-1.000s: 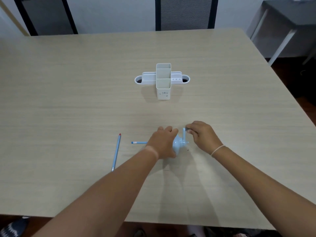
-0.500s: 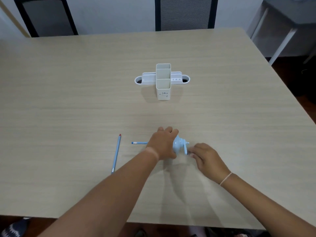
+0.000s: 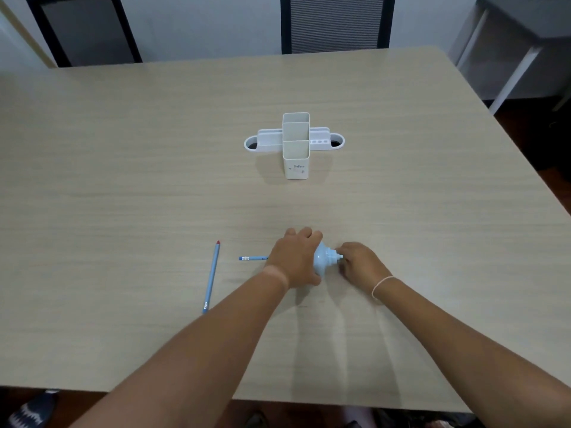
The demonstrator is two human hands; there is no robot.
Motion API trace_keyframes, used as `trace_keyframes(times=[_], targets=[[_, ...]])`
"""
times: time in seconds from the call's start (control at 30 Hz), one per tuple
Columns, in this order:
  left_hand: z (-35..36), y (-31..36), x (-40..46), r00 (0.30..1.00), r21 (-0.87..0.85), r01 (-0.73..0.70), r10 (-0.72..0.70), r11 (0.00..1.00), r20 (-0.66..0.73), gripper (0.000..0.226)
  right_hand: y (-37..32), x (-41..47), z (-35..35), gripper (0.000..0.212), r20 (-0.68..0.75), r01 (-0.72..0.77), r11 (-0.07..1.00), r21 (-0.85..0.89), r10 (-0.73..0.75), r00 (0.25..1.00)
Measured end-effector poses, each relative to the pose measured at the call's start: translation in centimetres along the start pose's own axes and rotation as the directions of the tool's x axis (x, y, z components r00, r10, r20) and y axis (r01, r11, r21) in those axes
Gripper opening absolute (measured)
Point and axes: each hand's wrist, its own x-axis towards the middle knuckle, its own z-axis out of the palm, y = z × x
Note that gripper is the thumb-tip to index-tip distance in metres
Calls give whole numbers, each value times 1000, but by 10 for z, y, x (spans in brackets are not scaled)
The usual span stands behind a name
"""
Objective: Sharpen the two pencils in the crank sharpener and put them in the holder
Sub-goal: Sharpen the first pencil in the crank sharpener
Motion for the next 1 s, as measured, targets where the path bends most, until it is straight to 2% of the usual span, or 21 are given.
trace_keyframes(times=[0.13,0.2,0.27,0.37,0.47,0.63,0.77,0.9,1.0], targets=[[-1,1,0,1000,3,-1,1,1000,14,57,2,-35,11,41,-18,90,994,65,-89,996],[-1,1,0,1000,-7,0,0,1000,21,59,-4,-51,4,39,-31,125,987,105,-123,992],[-1,0,0,1000,-5,1,-1,1000,25,60,-10,-59,-6,35,-107,174,977,123,-162,981],[0,0,1,1000,-15,2,-1,1000,17,58,-17,-46,-27,30,-218,231,969,91,-207,954],[0,-1,1,1000,-26,2,-2,1000,17,58,-21,-25,-40,32,-247,235,969,76,-210,946],[-2,-1,1,1000,-3,-3,3,1000,18,53,-13,13,-38,19,-189,110,991,80,-93,977],[-1,0,1,1000,9,-8,8,1000,13,53,-5,18,-19,22,-64,29,999,29,-27,998],[-1,0,0,1000,2,0,0,1000,7,56,0,-10,5,20,-5,19,999,30,-19,1000],[-1,0,0,1000,-6,-7,7,1000,12,55,3,-32,9,22,8,71,997,37,-72,997]])
